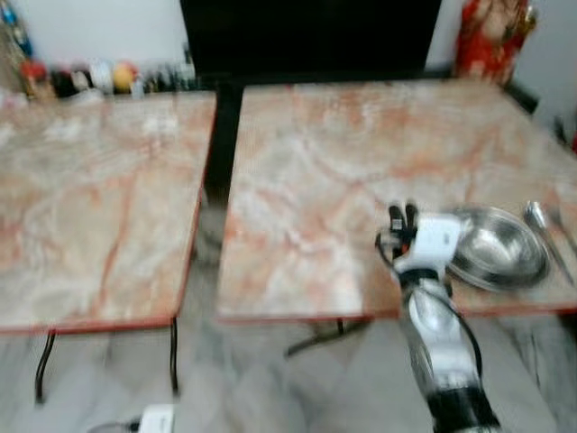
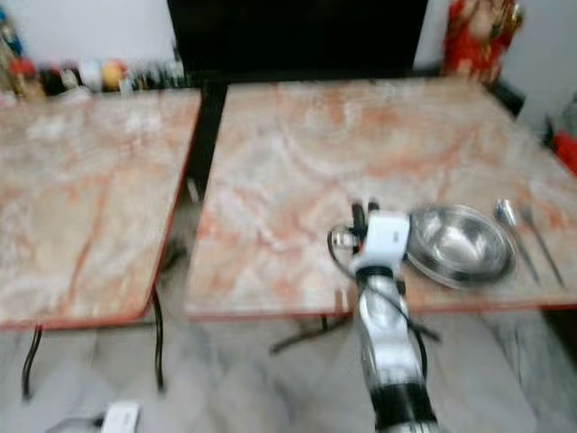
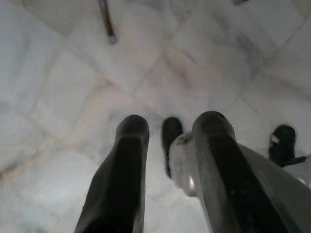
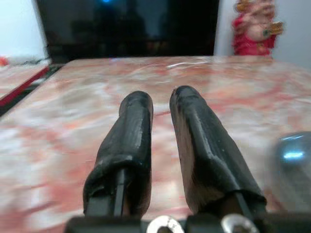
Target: Setting the table
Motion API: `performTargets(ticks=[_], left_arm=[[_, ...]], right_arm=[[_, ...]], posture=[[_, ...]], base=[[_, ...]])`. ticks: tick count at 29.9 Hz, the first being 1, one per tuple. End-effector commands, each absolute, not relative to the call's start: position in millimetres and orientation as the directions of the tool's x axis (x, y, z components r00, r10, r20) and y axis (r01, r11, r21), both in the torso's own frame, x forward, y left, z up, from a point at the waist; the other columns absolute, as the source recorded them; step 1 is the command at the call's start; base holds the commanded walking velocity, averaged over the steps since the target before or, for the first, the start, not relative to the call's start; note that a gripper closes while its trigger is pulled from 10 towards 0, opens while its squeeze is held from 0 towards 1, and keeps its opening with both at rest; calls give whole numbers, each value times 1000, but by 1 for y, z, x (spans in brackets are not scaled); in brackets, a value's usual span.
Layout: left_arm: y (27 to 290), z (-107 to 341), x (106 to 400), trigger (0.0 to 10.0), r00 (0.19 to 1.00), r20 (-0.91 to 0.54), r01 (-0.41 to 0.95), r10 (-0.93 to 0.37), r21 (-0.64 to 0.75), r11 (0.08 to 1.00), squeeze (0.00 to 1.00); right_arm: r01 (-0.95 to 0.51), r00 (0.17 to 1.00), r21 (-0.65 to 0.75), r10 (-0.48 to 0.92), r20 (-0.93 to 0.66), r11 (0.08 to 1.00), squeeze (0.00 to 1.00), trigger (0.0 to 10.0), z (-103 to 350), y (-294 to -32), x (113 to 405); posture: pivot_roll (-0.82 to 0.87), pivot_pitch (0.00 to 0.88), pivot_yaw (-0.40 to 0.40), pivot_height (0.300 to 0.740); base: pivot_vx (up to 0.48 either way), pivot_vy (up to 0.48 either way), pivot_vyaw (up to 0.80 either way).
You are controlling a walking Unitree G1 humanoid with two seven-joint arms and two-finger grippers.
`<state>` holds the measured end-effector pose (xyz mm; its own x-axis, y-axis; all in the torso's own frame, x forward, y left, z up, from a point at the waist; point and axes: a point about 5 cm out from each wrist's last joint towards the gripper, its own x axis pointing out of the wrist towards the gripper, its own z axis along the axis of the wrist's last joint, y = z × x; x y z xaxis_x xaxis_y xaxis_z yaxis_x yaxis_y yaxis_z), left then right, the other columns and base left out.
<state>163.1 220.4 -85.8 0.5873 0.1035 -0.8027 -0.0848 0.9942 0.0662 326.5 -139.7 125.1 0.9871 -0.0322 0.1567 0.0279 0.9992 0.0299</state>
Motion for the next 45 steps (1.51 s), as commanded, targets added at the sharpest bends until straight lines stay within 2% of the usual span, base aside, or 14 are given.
performTargets(ticks=[1, 7, 15, 18, 25, 31, 37, 45], left_arm=[[223, -90, 152, 10000, 551, -826, -92, 122, 85, 992, 0], [224, -94, 141, 10000, 540, -833, -90, 123, 88, 992, 0], [254, -93, 115, 10000, 518, -841, -115, 155, 111, 987, 0], [263, -88, 124, 10000, 530, -832, -122, 164, 116, 986, 0], [235, -86, 156, 10000, 563, -816, -95, 133, 97, 991, 0], [228, -84, 166, 10000, 568, -813, -85, 129, 98, 991, 0], [249, -84, 151, 10000, 550, -820, -108, 158, 117, 987, 0], [252, -85, 144, 10000, 542, -823, -117, 168, 125, 985, 0]], right_arm=[[-9, 983, 25, 4, 183, 1000, 0, 10000, 132, -130, 329], [-23, 983, 25, 18, 185, 999, 0, 10000, 132, -127, 329], [-49, 983, 19, 45, 179, 999, 0, 10000, 131, -121, 330], [-59, 982, 15, 56, 179, 998, 0, 10000, 130, -119, 330], [-77, 980, -11, 77, 182, 997, 0, 10000, 130, -115, 331], [-89, 979, -30, 93, 182, 996, 0, 10000, 130, -112, 331], [-90, 979, -20, 92, 180, 996, 0, 10000, 130, -112, 332], [-87, 982, -3, 87, 170, 996, 0, 10000, 128, -112, 331]], posture=[[-70, 0, 9, 740], [-67, 0, 7, 740], [-60, 0, 1, 740], [-55, 0, -2, 740], [-51, 0, -3, 740], [-49, 0, -3, 740], [-45, 0, -4, 740], [-42, 0, -6, 740]], base=[[0, 480, 0], [0, 480, 0], [0, 480, 0], [0, 480, 0], [0, 480, 0], [0, 480, 473], [0, 434, 800], [0, 194, 334]])
